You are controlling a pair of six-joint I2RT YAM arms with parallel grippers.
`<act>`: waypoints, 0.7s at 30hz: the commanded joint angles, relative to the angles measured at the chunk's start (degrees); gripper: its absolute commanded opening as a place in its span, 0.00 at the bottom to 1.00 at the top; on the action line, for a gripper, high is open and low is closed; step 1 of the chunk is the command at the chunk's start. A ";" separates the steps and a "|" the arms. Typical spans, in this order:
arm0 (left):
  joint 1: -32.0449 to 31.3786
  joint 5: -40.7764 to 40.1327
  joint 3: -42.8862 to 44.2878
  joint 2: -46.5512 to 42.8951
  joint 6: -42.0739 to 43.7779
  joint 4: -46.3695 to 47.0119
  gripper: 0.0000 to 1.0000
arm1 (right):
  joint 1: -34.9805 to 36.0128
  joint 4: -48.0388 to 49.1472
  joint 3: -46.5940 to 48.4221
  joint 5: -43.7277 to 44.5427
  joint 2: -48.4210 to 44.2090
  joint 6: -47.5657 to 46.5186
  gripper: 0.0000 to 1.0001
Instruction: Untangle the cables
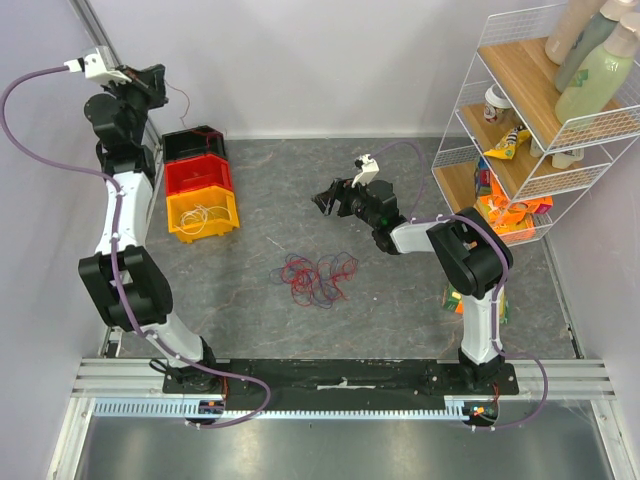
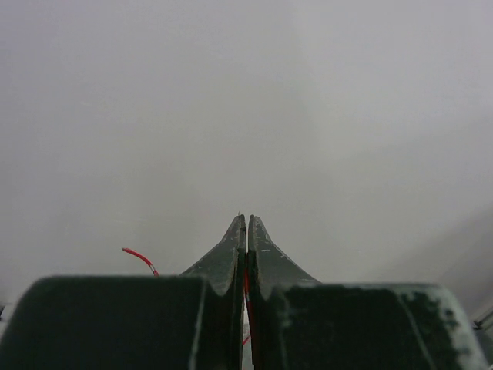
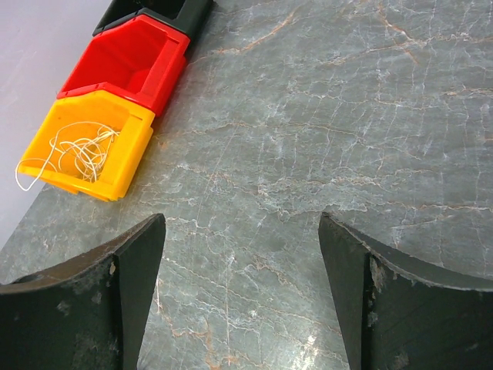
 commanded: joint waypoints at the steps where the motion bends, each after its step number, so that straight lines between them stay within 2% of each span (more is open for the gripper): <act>1: 1.05 -1.47 1.21 1.11 -1.01 -3.13 0.02 | -0.29 3.40 1.30 -0.73 -0.08 -0.31 0.88; 21: 1.23 -7.54 -6.26 3.75 5.23 -4.37 0.02 | -0.29 3.23 1.65 -0.99 0.54 0.04 0.88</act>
